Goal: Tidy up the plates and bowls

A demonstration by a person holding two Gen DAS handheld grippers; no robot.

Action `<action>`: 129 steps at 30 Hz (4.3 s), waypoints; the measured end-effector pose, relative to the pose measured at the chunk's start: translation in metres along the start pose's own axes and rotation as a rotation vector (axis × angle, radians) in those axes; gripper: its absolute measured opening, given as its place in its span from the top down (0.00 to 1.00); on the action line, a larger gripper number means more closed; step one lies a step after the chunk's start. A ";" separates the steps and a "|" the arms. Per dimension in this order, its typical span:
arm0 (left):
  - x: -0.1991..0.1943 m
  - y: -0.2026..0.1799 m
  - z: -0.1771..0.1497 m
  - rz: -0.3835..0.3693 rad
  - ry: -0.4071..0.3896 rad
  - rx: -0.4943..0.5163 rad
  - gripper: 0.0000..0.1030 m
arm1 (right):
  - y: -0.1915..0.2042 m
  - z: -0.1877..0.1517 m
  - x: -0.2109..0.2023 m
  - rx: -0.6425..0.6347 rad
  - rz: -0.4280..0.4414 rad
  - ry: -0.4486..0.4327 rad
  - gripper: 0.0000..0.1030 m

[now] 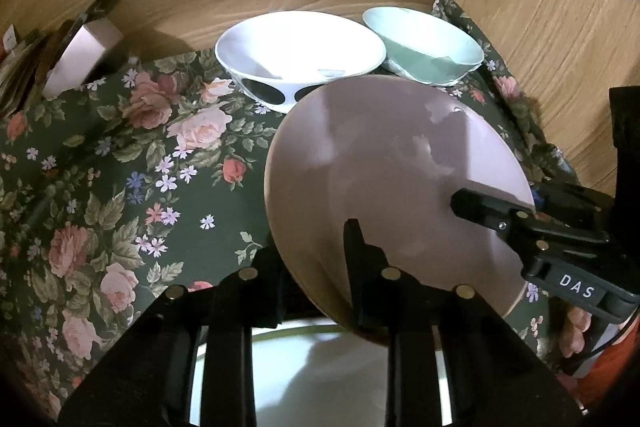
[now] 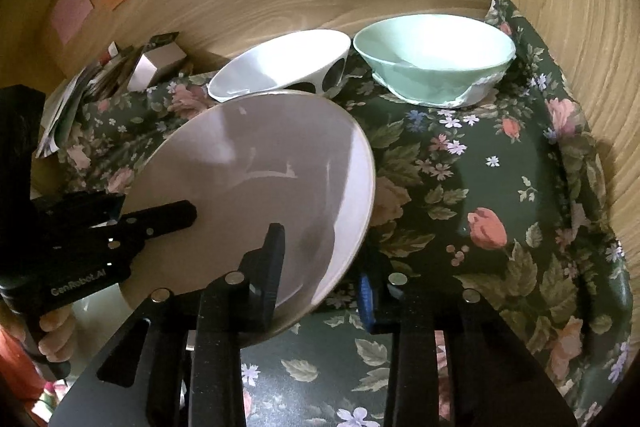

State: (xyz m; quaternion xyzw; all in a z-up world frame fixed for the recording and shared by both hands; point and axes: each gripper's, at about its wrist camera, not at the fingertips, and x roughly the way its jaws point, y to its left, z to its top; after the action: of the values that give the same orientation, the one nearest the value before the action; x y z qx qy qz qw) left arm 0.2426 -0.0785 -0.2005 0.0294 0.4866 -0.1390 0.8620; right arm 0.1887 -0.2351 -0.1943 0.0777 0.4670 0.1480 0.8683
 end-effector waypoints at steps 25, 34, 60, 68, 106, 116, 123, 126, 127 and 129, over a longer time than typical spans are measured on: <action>-0.062 -0.002 -0.009 -0.020 -0.142 -0.009 0.77 | 0.023 -0.001 -0.050 -0.004 -0.016 -0.109 0.72; -0.092 0.012 -0.026 -0.015 -0.191 -0.043 0.77 | 0.055 -0.003 -0.065 -0.055 0.001 -0.133 0.72; -0.165 0.099 -0.123 0.095 -0.280 -0.237 0.77 | 0.170 -0.027 -0.049 -0.224 0.187 -0.085 0.72; -0.177 0.124 -0.153 0.148 -0.270 -0.294 0.77 | 0.206 -0.038 -0.032 -0.285 0.235 -0.031 0.72; -0.165 0.199 -0.222 0.225 -0.202 -0.474 0.76 | 0.278 -0.063 0.044 -0.400 0.275 0.181 0.70; -0.177 0.197 -0.223 0.268 -0.235 -0.478 0.65 | 0.266 -0.061 0.019 -0.411 0.261 0.089 0.60; -0.200 0.186 -0.215 0.296 -0.296 -0.454 0.50 | 0.256 -0.053 -0.007 -0.404 0.254 0.007 0.49; -0.209 0.177 -0.207 0.299 -0.326 -0.431 0.42 | 0.249 -0.049 -0.017 -0.397 0.248 -0.019 0.49; -0.212 0.174 -0.204 0.298 -0.335 -0.424 0.40 | 0.245 -0.048 -0.021 -0.395 0.246 -0.029 0.49; -0.216 0.167 -0.199 0.296 -0.352 -0.404 0.39 | 0.238 -0.044 -0.028 -0.390 0.235 -0.052 0.41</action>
State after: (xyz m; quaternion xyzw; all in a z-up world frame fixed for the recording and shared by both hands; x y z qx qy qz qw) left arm 0.0163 0.1642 -0.1358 -0.0965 0.3381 0.0846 0.9323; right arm 0.0933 -0.0193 -0.1317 -0.0342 0.3946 0.3335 0.8555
